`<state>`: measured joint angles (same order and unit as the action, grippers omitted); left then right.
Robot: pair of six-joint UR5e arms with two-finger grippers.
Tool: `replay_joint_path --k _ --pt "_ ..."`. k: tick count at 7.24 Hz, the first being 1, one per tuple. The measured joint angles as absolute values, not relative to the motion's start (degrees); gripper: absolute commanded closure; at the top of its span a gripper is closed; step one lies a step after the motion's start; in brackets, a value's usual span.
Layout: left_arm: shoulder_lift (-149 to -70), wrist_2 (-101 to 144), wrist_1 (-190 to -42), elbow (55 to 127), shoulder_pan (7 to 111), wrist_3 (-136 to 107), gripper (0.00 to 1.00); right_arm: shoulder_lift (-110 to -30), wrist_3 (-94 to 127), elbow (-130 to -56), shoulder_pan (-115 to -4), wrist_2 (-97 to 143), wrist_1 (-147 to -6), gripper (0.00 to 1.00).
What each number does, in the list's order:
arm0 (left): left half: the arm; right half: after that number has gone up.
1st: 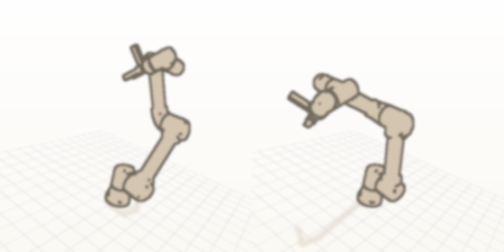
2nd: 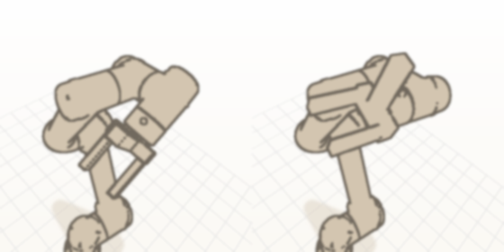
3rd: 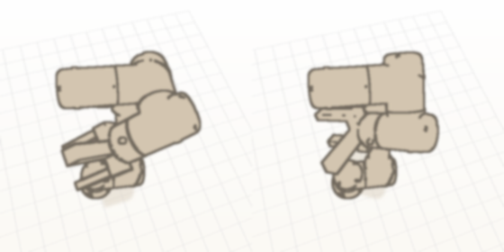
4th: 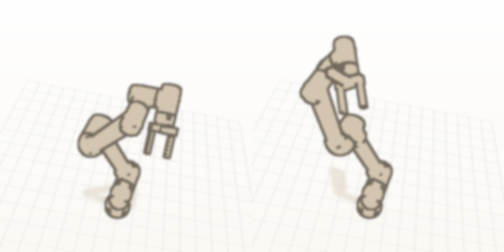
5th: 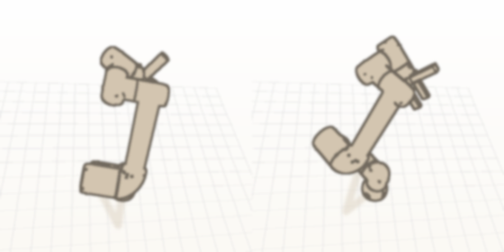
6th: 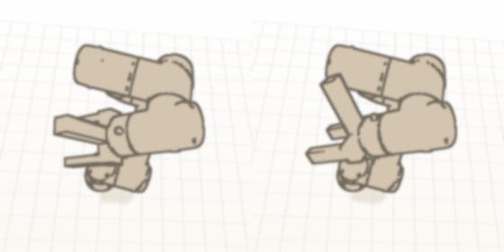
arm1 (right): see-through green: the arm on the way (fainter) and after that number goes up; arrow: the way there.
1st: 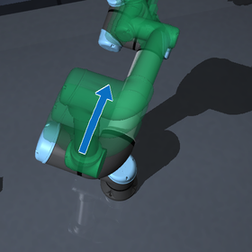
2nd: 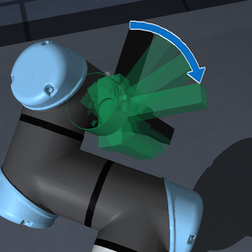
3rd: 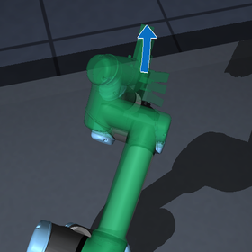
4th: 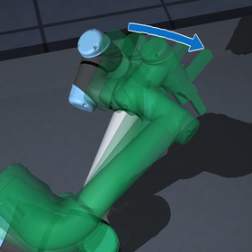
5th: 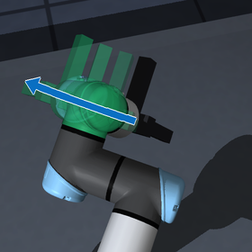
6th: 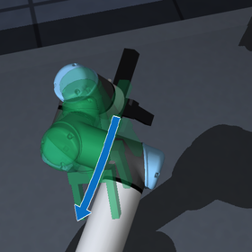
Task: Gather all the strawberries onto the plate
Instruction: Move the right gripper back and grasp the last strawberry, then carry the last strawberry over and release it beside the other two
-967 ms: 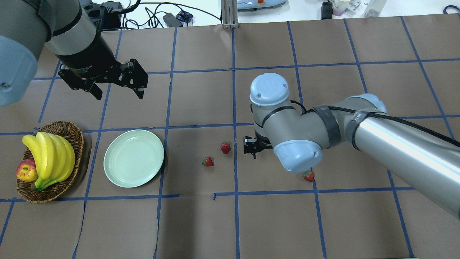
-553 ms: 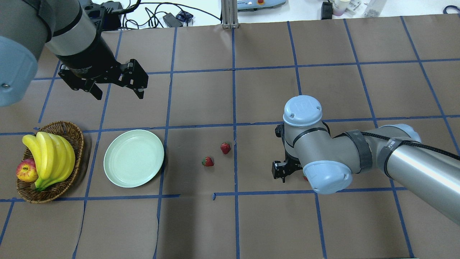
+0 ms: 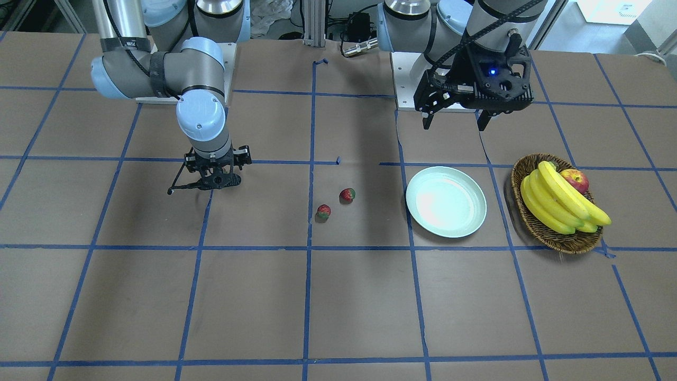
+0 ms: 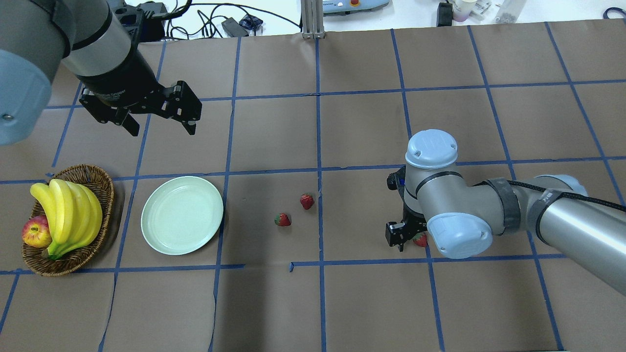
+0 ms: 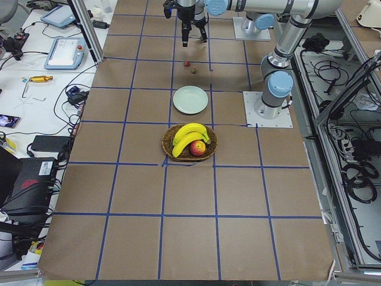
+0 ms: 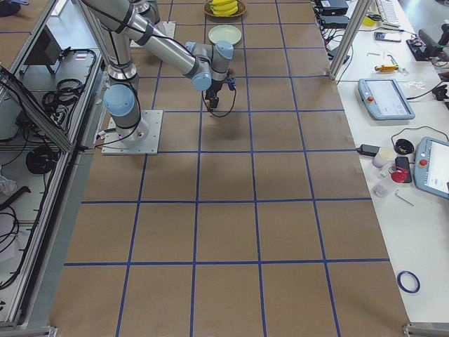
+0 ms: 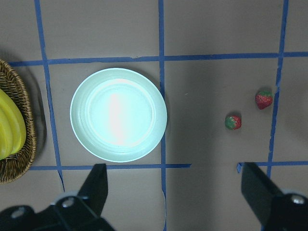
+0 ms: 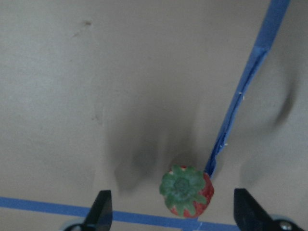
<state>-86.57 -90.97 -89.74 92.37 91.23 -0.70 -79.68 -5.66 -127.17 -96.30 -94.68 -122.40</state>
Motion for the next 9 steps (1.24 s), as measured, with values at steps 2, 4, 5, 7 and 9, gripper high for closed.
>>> replay_joint_path --k 2,4,5,7,9 --pt "-86.6 -91.0 -89.7 92.4 91.2 -0.7 0.00 -79.2 -5.7 -127.2 -96.3 -95.1 -122.9 1.00" --pt "-86.6 -91.0 -89.7 92.4 91.2 -0.7 0.00 -79.4 -4.7 -127.0 -96.2 -94.8 -123.3 1.00" --pt "-86.6 -91.0 -89.7 92.4 91.2 -0.7 0.00 -79.6 -3.4 -126.5 -96.4 -93.7 -124.5 1.00" --pt "-86.6 -90.9 -89.7 92.4 91.2 -0.7 0.00 -79.2 3.1 -121.7 -98.4 -87.6 -126.4 1.00" --pt "-86.5 -91.0 -89.7 92.3 91.2 -0.6 0.00 -74.7 13.1 -112.0 -105.3 -82.4 -126.3 1.00"
